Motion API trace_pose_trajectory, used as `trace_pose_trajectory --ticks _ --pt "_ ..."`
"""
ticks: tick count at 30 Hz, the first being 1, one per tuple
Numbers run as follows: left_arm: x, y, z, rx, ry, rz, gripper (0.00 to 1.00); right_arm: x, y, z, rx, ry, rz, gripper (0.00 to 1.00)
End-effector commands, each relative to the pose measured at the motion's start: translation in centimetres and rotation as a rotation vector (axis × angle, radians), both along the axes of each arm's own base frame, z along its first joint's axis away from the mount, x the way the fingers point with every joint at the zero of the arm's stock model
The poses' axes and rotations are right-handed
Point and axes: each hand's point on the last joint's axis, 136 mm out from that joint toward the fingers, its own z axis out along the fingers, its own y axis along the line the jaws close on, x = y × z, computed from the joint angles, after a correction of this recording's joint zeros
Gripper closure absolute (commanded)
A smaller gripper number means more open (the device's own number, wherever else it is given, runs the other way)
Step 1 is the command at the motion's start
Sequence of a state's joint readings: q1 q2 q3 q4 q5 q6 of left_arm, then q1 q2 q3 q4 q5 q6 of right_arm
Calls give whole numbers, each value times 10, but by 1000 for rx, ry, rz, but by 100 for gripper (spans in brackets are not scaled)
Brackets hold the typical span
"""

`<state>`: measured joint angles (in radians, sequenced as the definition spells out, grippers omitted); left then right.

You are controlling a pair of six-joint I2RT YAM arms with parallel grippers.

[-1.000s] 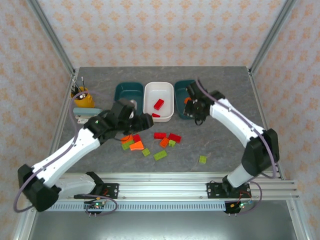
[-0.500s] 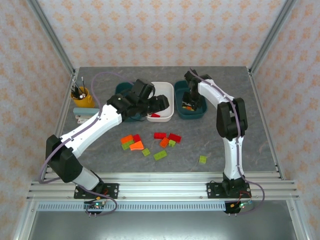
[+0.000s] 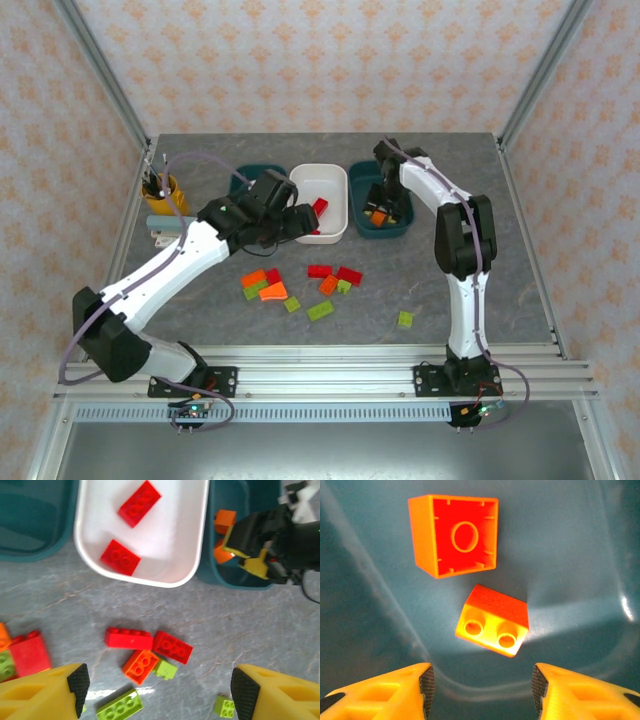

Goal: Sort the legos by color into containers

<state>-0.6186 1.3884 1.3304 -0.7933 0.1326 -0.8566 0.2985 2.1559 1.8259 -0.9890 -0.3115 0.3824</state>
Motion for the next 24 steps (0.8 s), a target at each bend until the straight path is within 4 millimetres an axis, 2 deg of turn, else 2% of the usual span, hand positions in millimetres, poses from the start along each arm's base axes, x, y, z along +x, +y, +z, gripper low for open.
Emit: trace_pose_trajectory --ticks 1,4,7,12,14,18,24 --pt "-24 49 -12 106 61 119 22 -5 -4 72 -5 -158 27 45" --pt "-44 78 -32 138 137 178 22 -23 10 103 12 -254 92 45" --pt "-64 101 -54 154 198 225 22 -52 40 121 84 -324 202 45" --pt "-88 126 -92 111 292 305 22 -123 106 141 263 -436 451 42" --pt "-94 130 -106 96 324 318 21 -144 121 141 292 -460 512 41" --pt "-95 134 -122 87 365 326 21 -159 121 125 295 -411 490 41" --pt "-92 133 -146 100 421 307 19 -162 129 123 309 -420 504 41"
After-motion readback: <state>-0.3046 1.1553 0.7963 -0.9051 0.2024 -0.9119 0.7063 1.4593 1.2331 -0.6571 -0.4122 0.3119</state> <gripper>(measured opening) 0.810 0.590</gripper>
